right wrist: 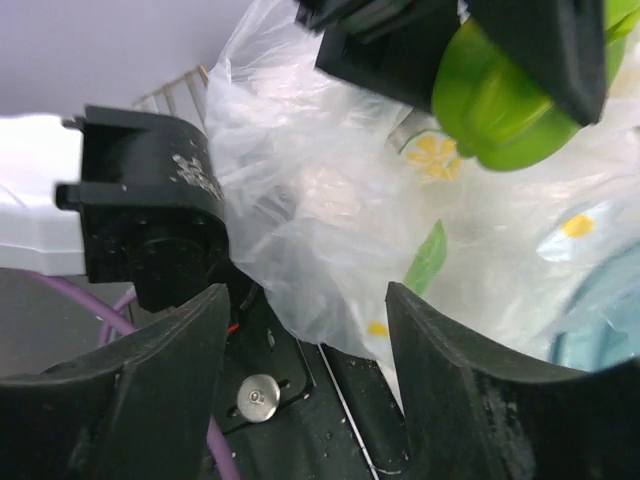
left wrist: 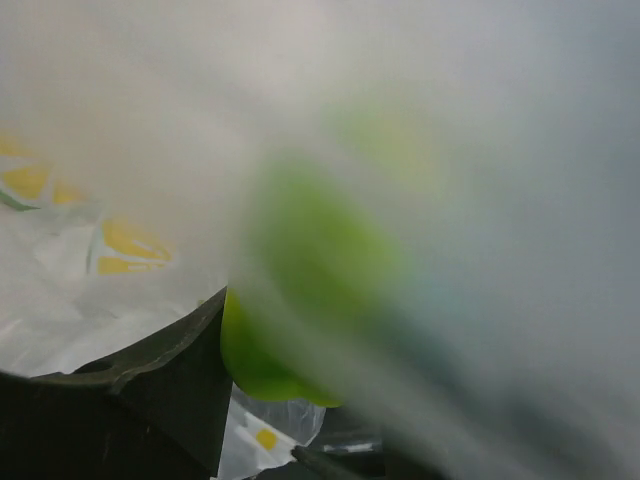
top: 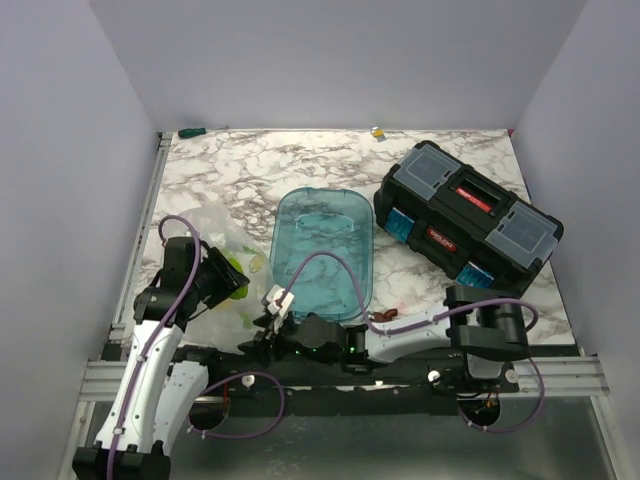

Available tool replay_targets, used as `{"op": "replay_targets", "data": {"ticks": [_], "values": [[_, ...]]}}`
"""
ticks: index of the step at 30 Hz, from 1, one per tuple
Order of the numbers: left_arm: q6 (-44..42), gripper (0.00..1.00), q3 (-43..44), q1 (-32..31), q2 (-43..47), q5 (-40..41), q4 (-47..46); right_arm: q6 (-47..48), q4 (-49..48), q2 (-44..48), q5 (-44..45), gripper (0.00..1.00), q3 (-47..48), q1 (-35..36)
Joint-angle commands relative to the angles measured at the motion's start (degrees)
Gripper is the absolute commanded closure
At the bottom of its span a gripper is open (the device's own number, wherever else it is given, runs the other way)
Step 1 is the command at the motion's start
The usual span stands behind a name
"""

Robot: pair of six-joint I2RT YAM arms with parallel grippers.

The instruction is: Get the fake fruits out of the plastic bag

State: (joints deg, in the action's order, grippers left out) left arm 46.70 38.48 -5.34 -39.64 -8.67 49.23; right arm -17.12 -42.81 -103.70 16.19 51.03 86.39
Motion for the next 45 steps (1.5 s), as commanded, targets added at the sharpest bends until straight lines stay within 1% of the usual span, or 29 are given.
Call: {"op": "replay_targets", "data": {"ticks": [1, 3, 5, 6, 9, 11, 13, 17, 19, 20, 24, 27, 30, 34, 37, 38, 42, 45], "values": [[-2.73, 0.63, -0.33, -0.91, 4.09, -9.33, 0.02, -2.38, -0.53, 6.79, 5.87, 0.31, -3.64, -0.26], [-2.08, 0.63, -2.88, -1.05, 6.29, -14.26, -2.83, -3.25, 1.29, 10.27, 9.92, 0.29, -5.52, -0.21], [0.60, 0.63, -6.16, -1.19, 8.53, -17.76, -6.30, -4.03, 4.28, 13.68, 14.89, 0.25, -6.63, -0.37], [2.00, 0.63, -8.04, -1.30, 9.56, -19.44, -8.39, -4.82, 6.70, 15.31, 18.20, 0.22, -6.81, -0.42], [4.17, 0.63, -10.92, -2.32, 11.20, -23.62, -13.08, -9.35, 16.05, 18.58, 24.02, 0.20, -6.48, -2.28], [4.54, 0.63, -11.12, -4.08, 12.04, -23.80, -15.12, -13.02, 22.09, 20.55, 25.71, 0.20, -6.83, -4.48], [4.61, 0.63, -10.66, -7.00, 12.77, -22.79, -17.18, -15.65, 24.98, 22.87, 26.48, 0.19, -8.46, -6.77], [4.97, 0.63, -8.25, -15.76, 11.57, -18.53, -19.63, -20.07, 29.18, 29.75, 25.49, 0.19, -13.06, -11.64], [3.42, 0.63, -6.32, -19.25, 9.40, -17.62, -20.34, -20.93, 32.22, 33.64, 26.35, 0.19, -14.98, -13.28], [2.57, 0.63, -5.38, -20.59, 7.95, -17.49, -20.81, -20.81, 33.79, 35.36, 26.86, 0.16, -15.81, -14.13], [0.85, 0.63, -2.16, -26.93, 2.85, -16.24, -24.03, -19.46, 40.21, 44.10, 25.28, 0.15, -17.72, -20.89], [0.83, 0.62, 0.63, -31.89, -1.77, -15.21, -26.72, -14.66, 42.64, 49.92, 24.73, 0.13, -18.47, -22.74], [0.38, 0.62, 3.88, -35.81, -7.33, -13.66, -27.92, -12.06, 47.67, 54.23, 26.90, 0.09, -17.84, -23.09], [0.75, 0.62, 7.44, -37.36, -14.27, -14.07, -29.28, -16.08, 54.17, 58.37, 28.59, 0.09, -17.55, -23.18], [-1.13, 0.61, 11.12, -38.52, -19.68, -13.83, -29.88, -18.85, 55.08, 61.30, 28.66, 0.07, -19.36, -23.22], [-2.56, 0.61, 12.83, -38.90, -22.28, -12.49, -28.55, -19.71, 55.67, 62.18, 28.68, 0.07, -19.66, -23.32], [-7.75, 0.61, 22.84, -39.83, -34.84, -6.52, -18.42, -22.15, 56.78, 64.66, 26.83, 0.07, -20.21, -23.30], [-9.40, 0.60, 25.17, -40.78, -40.80, -2.39, -17.75, -22.34, 57.09, 65.03, 26.40, 0.07, -19.99, -23.30]]}}
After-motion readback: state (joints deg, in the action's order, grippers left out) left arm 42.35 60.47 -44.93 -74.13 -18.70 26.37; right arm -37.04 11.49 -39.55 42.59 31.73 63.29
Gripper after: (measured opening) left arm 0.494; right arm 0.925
